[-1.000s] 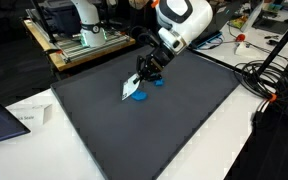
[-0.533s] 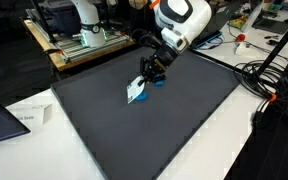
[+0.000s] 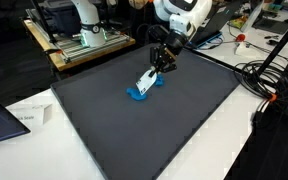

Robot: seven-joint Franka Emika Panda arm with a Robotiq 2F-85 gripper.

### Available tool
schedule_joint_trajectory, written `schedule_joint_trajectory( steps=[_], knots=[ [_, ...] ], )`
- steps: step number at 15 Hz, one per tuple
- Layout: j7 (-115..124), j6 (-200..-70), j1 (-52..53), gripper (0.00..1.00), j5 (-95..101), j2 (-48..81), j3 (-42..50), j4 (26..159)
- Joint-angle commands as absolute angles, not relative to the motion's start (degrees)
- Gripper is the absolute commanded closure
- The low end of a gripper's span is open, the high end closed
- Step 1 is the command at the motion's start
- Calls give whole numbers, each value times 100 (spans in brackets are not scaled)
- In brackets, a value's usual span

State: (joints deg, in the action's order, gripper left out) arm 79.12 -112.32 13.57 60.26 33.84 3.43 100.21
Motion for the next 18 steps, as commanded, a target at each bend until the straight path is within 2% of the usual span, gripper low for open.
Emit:
schedule_joint_trajectory(
  steps=[1, 18],
  knots=[
    [8334, -11468, 1293, 99, 6345, 2869, 158, 10607],
    [8078, -12436, 897, 99, 5118, 1544, -437, 11808]
  ],
)
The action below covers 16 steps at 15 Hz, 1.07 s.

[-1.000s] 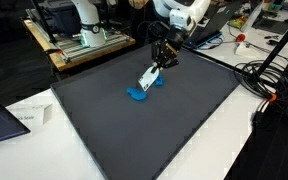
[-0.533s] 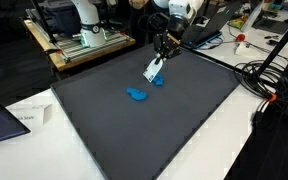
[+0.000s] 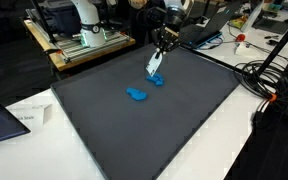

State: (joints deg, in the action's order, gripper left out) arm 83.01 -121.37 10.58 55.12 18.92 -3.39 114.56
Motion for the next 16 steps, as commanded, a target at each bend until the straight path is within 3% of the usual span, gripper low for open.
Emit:
schedule_joint_trajectory(
  steps=[1, 16],
  knots=[
    [7991, -12491, 884, 99, 4961, 1497, -436, 11854],
    [6349, -13224, 865, 99, 3206, 962, -384, 12267]
  ],
)
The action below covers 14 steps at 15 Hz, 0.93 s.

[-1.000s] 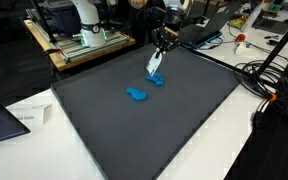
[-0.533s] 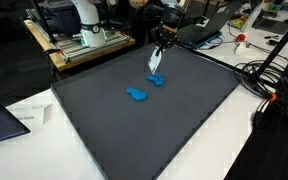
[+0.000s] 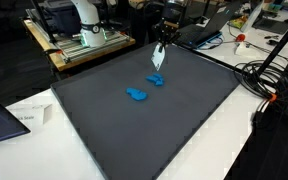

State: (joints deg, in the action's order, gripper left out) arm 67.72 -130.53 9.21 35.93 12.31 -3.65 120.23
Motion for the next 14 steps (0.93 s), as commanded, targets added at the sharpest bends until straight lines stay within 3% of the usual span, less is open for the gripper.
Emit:
schedule_joint_trajectory(
  steps=[1, 14],
  knots=[
    [6215, -13232, 862, 99, 3068, 943, -386, 12274],
    [4820, -12942, 840, 99, 1315, 729, -391, 12287]
  ],
)
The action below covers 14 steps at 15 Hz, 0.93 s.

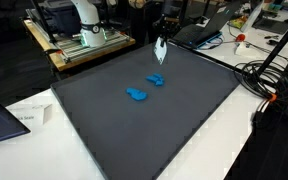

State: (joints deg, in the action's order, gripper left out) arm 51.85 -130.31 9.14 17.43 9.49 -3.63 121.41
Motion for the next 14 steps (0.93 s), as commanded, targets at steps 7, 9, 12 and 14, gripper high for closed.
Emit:
schedule_joint_trajectory(
  steps=[7, 9, 12, 14],
  knots=[
    [3691, -13040, 710, 99, 145, 701, -409, 12290],
    [3441, -13141, 690, 99, -43, 686, -393, 12305],
    [3018, -13204, 639, 99, -327, 692, -386, 12293],
    [2643, -13276, 589, 99, -620, 685, -388, 12304]
  ],
)
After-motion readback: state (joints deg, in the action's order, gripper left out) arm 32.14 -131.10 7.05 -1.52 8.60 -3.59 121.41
